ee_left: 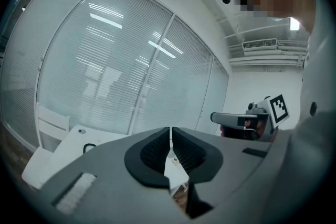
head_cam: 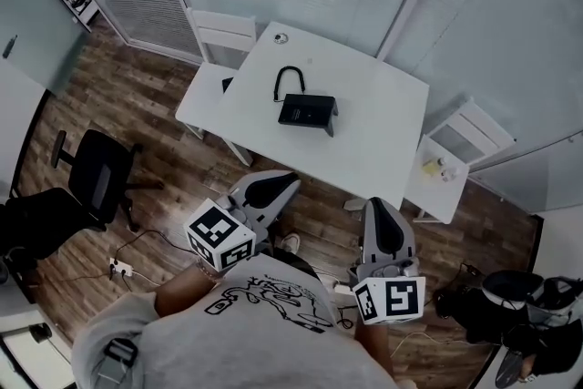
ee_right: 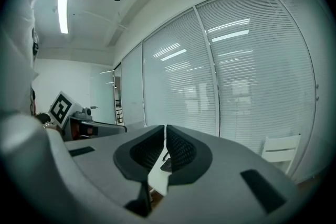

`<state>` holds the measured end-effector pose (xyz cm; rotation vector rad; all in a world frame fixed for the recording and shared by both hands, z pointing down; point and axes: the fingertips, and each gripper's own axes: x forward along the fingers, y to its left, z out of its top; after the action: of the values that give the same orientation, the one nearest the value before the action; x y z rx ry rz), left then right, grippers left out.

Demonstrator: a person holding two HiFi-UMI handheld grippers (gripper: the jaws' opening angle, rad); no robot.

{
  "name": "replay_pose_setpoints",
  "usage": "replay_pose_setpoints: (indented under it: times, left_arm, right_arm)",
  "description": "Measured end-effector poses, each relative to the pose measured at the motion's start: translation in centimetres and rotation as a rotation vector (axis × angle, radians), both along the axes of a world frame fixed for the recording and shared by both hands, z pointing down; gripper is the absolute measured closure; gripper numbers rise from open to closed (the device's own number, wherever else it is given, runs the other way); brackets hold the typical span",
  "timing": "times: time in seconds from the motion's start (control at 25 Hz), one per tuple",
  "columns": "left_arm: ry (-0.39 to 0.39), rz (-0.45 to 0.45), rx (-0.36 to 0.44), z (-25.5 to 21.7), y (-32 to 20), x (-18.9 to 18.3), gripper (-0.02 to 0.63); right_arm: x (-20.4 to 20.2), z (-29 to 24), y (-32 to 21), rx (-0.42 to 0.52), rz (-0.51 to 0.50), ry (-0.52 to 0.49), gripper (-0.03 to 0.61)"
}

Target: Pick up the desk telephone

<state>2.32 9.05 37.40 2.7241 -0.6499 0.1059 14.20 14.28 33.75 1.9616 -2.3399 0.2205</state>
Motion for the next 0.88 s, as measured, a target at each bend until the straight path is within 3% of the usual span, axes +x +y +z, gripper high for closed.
replay_pose_setpoints:
  times: [0.48,0.88]
  left_arm:
    - [0.013,0.024,0.008,0.0,-10.8,1.4,0.598]
    - [0.021,0.028,0.049,-1.2,-20.8,-1.8,0.598]
  right_arm:
    - [0.8,0.1,-10.8,0.006,0.003,0.011,0.565]
    - [-2.9,-1.1,-20.2,0.043,-0.012,0.022,0.565]
